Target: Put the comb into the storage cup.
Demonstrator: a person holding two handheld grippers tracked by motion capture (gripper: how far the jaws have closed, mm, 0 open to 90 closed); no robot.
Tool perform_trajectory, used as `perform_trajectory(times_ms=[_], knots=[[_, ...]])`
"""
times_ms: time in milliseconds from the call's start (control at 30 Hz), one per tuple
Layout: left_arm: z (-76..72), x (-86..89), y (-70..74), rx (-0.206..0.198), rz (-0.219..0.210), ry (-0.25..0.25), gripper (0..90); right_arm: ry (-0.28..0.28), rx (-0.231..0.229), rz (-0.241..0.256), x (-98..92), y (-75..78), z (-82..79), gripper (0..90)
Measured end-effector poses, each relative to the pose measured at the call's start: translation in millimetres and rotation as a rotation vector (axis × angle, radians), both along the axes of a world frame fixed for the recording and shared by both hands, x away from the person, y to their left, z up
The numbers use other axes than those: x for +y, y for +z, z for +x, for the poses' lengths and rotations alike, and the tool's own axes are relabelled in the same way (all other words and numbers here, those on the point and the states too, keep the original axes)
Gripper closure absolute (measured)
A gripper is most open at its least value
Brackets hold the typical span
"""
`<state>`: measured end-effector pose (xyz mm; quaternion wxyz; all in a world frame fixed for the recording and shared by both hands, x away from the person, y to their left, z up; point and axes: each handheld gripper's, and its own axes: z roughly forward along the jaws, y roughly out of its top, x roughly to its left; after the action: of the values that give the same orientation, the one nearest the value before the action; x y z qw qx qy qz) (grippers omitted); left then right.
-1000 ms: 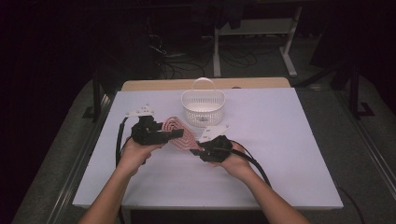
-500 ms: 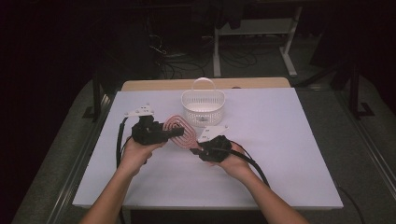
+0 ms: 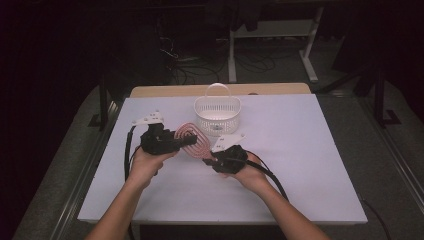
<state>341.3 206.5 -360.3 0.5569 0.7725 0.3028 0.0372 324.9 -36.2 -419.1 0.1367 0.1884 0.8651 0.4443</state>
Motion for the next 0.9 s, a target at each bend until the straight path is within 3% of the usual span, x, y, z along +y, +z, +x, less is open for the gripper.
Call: perform_trajectory(times_ms=[300, 533, 900], knots=[[-0.5, 2.2, 1.7, -0.016, -0.003, 0.012, 65.6, 0.009, 0.022, 0.023, -0.6, 0.3, 0.7, 61.1], [0.0, 7.6, 3.9, -0.025, -0.012, 0.03, 65.6, 0.005, 0.051, 0.061, -5.3, 3.7, 3.0, 48.5], [0.8, 15.0, 5.5, -0.038, -0.006, 0.045, 65.6, -0.024, 0.107, 0.073, -20.5, 6.8, 7.0, 28.5]])
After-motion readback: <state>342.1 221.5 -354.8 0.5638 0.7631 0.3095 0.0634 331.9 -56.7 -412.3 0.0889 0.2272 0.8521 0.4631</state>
